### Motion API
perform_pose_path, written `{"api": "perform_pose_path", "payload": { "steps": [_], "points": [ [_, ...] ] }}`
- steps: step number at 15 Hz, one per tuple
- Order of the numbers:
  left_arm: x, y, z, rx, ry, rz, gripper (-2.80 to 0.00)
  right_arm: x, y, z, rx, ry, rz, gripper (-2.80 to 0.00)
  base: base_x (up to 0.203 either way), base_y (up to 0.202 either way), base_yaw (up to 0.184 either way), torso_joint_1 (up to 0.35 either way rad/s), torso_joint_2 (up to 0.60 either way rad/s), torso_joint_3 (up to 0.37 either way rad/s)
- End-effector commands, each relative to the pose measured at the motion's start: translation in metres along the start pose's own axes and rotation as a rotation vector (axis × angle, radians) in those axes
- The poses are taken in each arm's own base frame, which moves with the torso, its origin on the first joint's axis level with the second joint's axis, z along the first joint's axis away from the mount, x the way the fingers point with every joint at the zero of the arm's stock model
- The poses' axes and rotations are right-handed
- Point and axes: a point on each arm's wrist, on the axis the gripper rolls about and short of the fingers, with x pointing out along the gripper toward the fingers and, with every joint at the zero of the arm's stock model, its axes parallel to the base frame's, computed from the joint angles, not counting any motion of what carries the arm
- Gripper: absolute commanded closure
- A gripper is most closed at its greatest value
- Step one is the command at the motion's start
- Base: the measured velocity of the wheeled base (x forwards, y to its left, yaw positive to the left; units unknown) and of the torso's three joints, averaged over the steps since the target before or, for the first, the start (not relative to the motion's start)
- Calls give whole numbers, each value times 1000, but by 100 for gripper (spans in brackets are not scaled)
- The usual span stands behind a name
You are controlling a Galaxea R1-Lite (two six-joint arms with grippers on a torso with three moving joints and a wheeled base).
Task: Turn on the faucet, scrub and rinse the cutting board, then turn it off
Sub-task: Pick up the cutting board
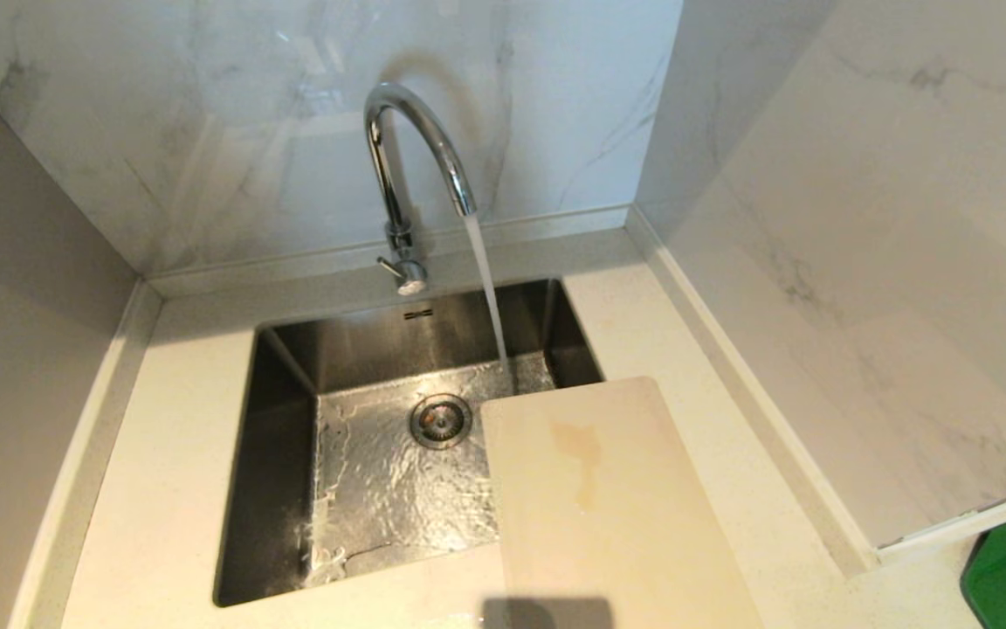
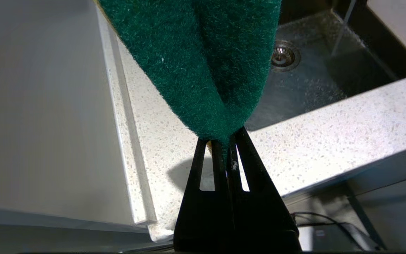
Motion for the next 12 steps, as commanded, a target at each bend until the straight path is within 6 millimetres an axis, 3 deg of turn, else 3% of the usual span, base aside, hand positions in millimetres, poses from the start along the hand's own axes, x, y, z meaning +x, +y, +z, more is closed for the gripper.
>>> {"api": "perform_pose_path", "payload": {
  "steps": [1,12],
  "points": [
    [0,0,-1,-32,-4,5,0,0,0,0,0,1,0,0,0,0,0,0,0,0],
    [0,1,-1,-104,-3,46,0,0,0,0,0,1,0,0,0,0,0,0,0,0]
  ]
}}
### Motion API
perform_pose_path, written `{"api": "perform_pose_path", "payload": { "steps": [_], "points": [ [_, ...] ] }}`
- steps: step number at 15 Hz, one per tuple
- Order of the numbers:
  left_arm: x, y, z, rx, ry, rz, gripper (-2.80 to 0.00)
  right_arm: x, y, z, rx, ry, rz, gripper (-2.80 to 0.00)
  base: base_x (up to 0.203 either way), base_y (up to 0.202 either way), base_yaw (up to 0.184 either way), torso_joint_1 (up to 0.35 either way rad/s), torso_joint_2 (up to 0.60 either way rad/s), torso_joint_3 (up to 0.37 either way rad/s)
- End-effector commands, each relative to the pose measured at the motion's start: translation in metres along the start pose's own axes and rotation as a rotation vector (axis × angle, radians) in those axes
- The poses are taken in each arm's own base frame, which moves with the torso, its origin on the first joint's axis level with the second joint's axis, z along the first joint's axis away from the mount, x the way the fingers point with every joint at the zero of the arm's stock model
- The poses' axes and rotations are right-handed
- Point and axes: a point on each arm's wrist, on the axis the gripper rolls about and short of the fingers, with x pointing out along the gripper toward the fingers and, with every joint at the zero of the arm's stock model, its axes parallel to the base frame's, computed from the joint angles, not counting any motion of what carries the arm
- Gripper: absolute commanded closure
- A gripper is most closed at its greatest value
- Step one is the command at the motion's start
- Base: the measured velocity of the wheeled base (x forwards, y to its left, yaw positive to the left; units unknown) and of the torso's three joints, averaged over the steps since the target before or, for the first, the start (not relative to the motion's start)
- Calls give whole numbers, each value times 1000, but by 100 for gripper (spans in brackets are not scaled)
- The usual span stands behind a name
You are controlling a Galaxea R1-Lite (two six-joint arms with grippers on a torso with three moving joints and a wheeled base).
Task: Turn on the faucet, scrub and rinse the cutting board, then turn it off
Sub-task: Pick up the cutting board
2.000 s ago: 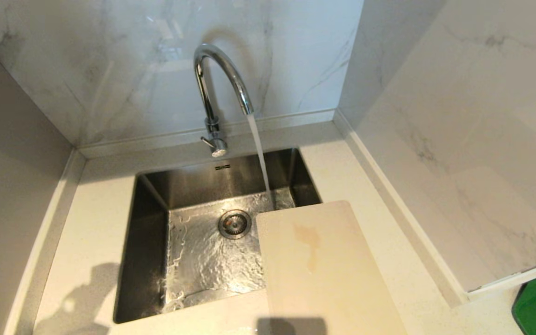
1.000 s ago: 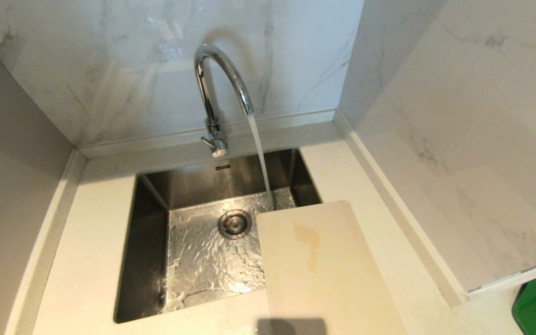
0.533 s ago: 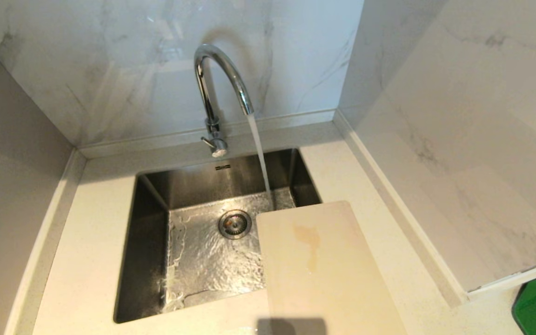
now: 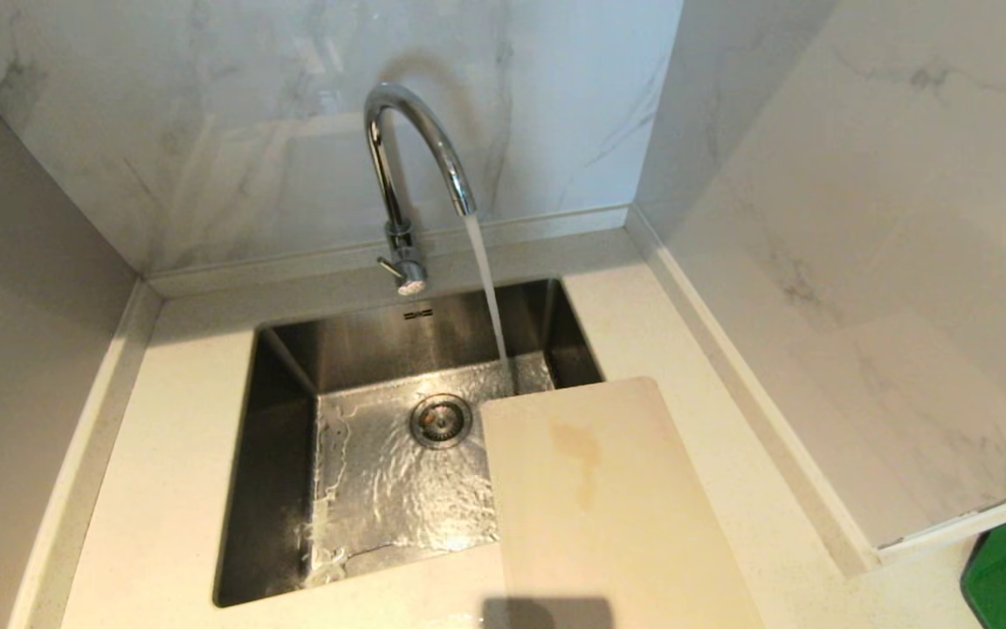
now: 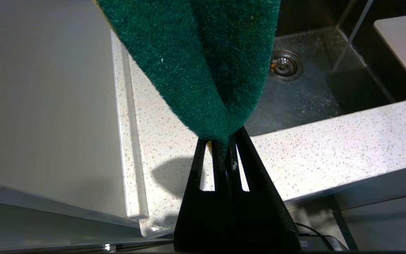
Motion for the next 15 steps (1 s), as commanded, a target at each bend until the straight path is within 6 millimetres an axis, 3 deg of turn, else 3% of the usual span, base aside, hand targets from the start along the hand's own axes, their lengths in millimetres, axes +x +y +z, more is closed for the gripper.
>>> {"api": "perform_pose_path", "payload": {
  "steps": [1,13,15],
  "points": [
    [0,0,0,0,3,0,0,0,0,0,1,1,0,0,0,0,0,0,0,0],
    [0,0,0,-2,3,0,0,0,0,0,-4,4,-1,0,0,0,0,0,0,0],
    [0,0,0,-2,3,-2,0,0,0,0,-3,3,-1,0,-149,0,15,21,7,0]
  ]
}}
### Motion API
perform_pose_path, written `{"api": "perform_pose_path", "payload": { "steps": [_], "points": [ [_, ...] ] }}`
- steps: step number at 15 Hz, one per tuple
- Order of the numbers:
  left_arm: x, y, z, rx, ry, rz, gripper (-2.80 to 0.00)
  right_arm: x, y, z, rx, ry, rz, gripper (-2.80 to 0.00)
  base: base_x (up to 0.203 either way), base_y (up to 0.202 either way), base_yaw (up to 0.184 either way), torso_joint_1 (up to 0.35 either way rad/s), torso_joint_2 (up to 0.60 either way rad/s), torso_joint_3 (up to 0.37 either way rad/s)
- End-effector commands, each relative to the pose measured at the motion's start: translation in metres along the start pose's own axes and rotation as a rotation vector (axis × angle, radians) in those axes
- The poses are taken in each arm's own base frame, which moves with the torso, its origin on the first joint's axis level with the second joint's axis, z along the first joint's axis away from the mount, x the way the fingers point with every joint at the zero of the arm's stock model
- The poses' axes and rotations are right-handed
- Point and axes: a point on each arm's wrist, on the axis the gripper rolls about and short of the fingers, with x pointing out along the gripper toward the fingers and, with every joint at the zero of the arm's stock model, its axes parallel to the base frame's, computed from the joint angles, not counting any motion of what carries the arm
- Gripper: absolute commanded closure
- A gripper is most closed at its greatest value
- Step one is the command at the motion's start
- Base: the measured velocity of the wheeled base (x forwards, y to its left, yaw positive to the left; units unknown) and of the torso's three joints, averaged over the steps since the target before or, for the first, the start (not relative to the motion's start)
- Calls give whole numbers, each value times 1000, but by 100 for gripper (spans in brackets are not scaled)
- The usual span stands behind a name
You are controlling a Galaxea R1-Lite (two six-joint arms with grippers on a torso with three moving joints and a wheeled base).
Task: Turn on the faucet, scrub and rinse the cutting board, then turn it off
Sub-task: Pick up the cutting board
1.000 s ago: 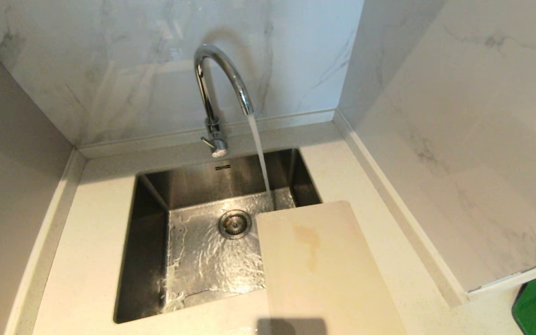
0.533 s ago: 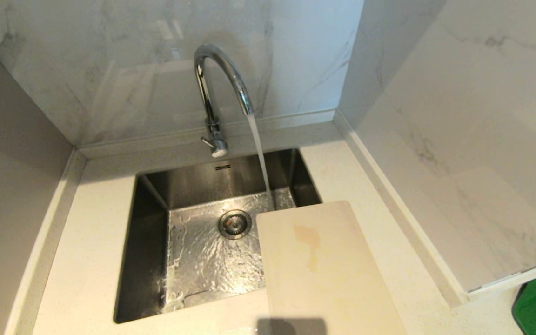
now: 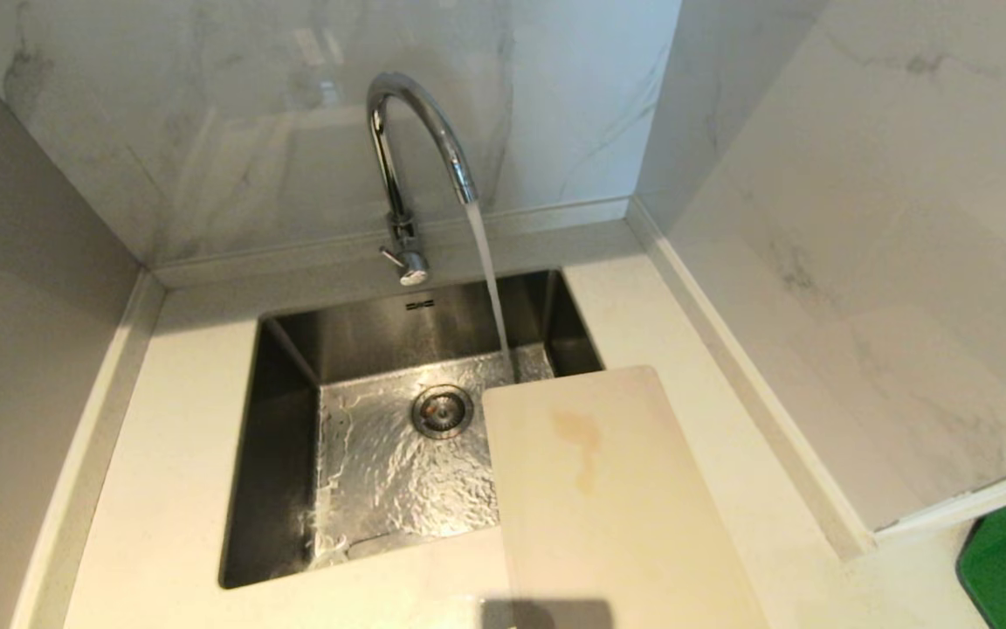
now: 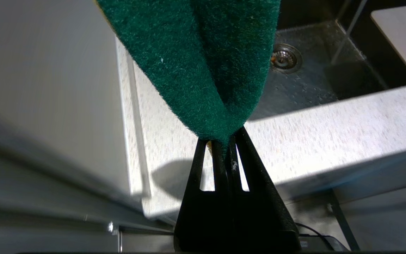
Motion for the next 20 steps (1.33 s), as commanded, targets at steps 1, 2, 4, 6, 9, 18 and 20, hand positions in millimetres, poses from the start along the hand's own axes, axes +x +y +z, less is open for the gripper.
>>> {"api": "perform_pose_path", "payload": {
  "steps": [1,2,4,6,9,18,20],
  "points": [
    [0,0,0,-1,3,0,0,0,0,0,0,1,0,0,-193,0,4,-4,4,2],
    [0,0,0,-1,3,0,0,0,0,0,0,1,0,0,-128,0,-55,-17,-1,-2],
    [0,0,0,-1,3,0,0,0,0,0,0,0,0,0,-170,0,-25,-5,-2,5],
    [0,0,0,-1,3,0,0,0,0,0,0,0,0,0,-166,0,-22,2,-2,0],
    [0,0,0,-1,4,0,0,0,0,0,1,0,0,0,-192,0,-1,0,4,1],
    [0,0,0,-1,3,0,0,0,0,0,-2,-3,-1,0,-96,0,4,4,1,1],
    [0,0,0,-1,3,0,0,0,0,0,-25,1,-8,0,0,0,0,0,0,0]
  ]
}}
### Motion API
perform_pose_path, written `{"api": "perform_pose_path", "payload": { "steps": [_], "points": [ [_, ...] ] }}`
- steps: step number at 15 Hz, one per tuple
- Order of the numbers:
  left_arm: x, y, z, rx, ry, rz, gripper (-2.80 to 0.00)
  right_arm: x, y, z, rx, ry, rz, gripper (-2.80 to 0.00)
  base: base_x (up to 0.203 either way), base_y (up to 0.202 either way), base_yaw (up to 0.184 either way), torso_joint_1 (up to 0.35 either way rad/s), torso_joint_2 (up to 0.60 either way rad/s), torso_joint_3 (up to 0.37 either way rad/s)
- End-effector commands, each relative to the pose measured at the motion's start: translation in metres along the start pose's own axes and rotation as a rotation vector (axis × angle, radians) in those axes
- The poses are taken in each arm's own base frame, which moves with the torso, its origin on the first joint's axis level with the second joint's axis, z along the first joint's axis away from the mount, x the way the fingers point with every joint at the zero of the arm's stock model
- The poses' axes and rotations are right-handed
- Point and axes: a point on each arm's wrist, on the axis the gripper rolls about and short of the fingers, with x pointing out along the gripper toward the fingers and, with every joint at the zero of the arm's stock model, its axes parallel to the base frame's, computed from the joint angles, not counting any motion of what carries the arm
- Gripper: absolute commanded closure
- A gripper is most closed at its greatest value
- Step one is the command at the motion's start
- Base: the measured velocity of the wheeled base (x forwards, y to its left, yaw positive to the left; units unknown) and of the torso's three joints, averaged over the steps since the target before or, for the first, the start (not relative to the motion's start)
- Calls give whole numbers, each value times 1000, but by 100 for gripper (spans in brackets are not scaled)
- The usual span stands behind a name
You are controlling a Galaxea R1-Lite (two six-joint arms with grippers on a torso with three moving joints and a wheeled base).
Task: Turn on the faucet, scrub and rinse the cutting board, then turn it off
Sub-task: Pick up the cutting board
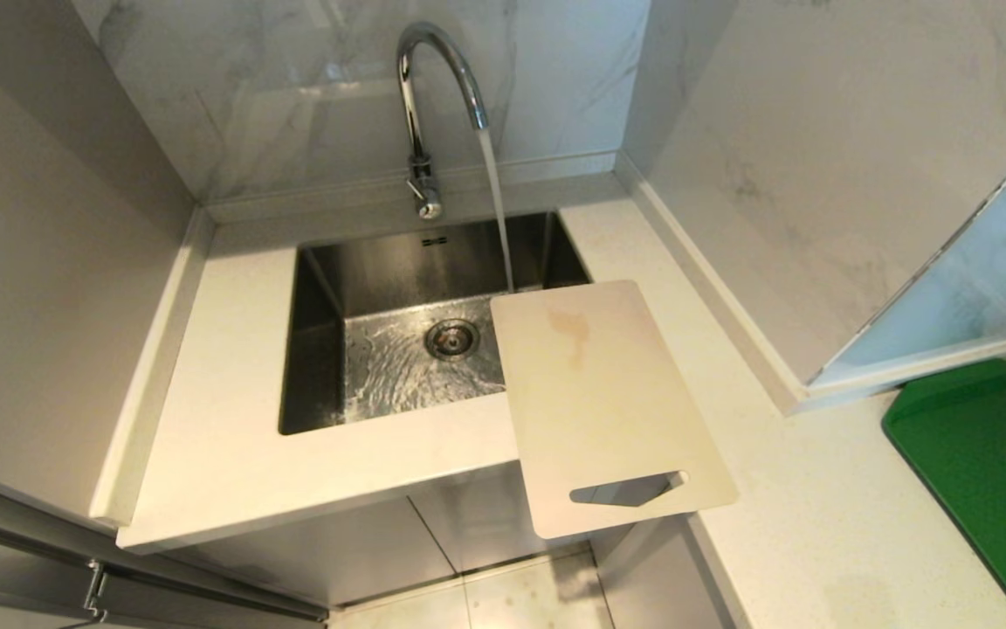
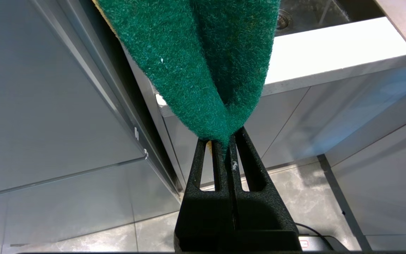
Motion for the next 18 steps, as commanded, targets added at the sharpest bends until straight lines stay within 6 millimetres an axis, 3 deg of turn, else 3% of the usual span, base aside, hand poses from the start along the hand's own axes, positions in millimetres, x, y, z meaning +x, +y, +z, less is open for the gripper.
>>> {"api": "perform_pose_path", "payload": {
  "steps": [1,2,4,6,8,10,11,15,18],
  "points": [
    [0,0,0,0,0,0,0,-2,1,8,0,-11,-11,0,0,0,0,0,0,0],
    [0,0,0,0,2,0,0,-2,1,23,18,-8,-17,0,0,0,0,0,0,0],
    [0,0,0,0,2,0,0,4,5,73,133,42,-36,0,0,0,0,0,0,0],
    [0,0,0,0,2,0,0,36,10,122,324,227,-72,0,0,0,0,0,0,0],
    [0,0,0,0,2,0,0,75,15,144,522,458,-84,0,0,0,0,0,0,0],
    [0,0,0,0,2,0,0,109,19,147,712,668,-121,0,0,0,0,0,0,0],
    [0,0,0,0,2,0,0,126,20,143,800,759,-165,-280,0,0,0,0,0,0],
    [0,0,0,0,2,0,0,184,36,134,1034,976,-314,-280,0,0,0,0,0,0],
    [0,0,0,0,2,0,0,227,71,121,1094,1072,-411,-280,0,0,0,0,0,0]
  ]
}}
